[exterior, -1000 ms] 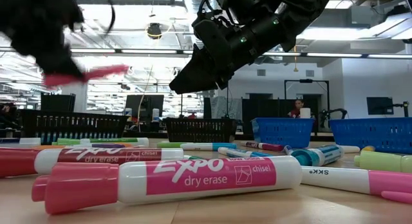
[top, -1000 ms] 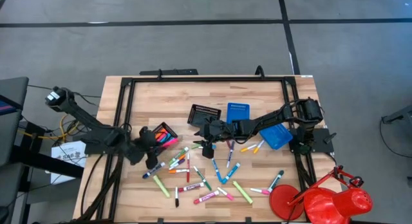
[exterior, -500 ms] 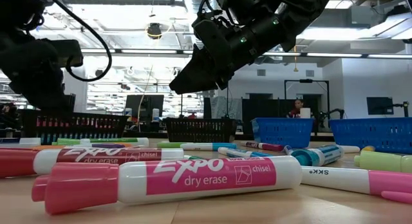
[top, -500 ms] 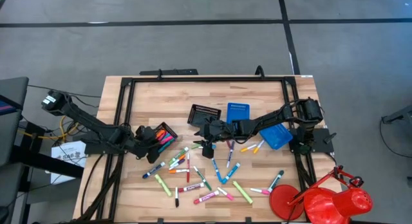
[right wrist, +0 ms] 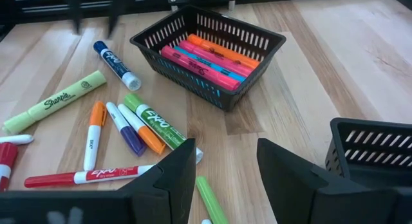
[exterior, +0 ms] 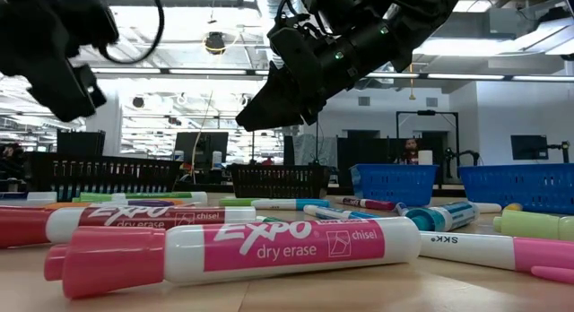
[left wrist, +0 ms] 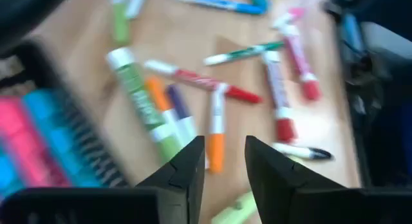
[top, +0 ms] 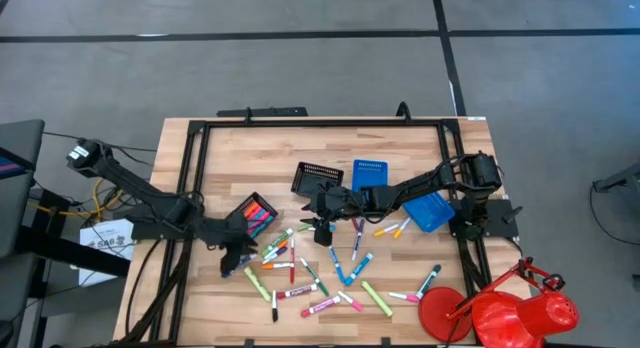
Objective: Pick & Place Markers
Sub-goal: Put the left light green highlighter into the left black bin
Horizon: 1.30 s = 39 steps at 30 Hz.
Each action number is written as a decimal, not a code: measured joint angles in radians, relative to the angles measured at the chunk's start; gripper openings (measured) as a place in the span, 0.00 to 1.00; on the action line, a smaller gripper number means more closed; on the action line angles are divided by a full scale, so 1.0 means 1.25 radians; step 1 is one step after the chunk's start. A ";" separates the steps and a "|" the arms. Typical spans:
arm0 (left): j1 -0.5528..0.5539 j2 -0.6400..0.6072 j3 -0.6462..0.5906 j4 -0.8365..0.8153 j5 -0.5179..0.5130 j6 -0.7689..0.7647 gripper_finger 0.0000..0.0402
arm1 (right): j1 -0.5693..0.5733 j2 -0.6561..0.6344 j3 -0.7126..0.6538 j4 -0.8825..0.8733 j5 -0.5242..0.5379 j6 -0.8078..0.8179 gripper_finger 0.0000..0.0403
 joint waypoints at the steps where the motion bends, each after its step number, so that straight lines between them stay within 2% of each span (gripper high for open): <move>1: -0.011 0.006 0.000 0.015 0.002 0.027 0.26 | 0.000 0.000 0.000 0.000 0.000 0.000 0.38; 5: -0.054 0.067 0.000 0.076 -0.002 0.097 0.27 | 0.000 0.000 0.000 0.000 0.000 0.000 0.38; 10: -0.089 0.209 0.000 0.202 -0.004 0.102 0.32 | 0.000 0.000 0.000 0.000 0.000 0.000 0.38; 17: -0.154 0.346 0.000 0.282 0.056 0.176 0.34 | 0.000 0.000 0.000 0.000 0.000 0.000 0.38; 21: -0.203 0.374 0.000 0.287 0.056 0.239 0.33 | 0.000 0.000 0.000 0.000 0.000 0.000 0.38; 23: -0.214 0.385 0.000 0.287 0.029 0.258 0.33 | 0.000 0.000 0.000 0.000 0.000 0.000 0.38; 27: -0.213 0.409 0.000 0.286 -0.012 0.270 0.33 | 0.000 0.000 0.000 -0.001 0.000 0.000 0.38; 34: -0.203 0.442 0.001 0.290 -0.019 0.296 0.32 | 0.000 0.000 0.000 -0.001 0.000 0.000 0.38; 39: -0.200 0.446 0.002 0.290 -0.023 0.293 0.22 | 0.000 0.000 0.000 -0.001 0.000 0.000 0.38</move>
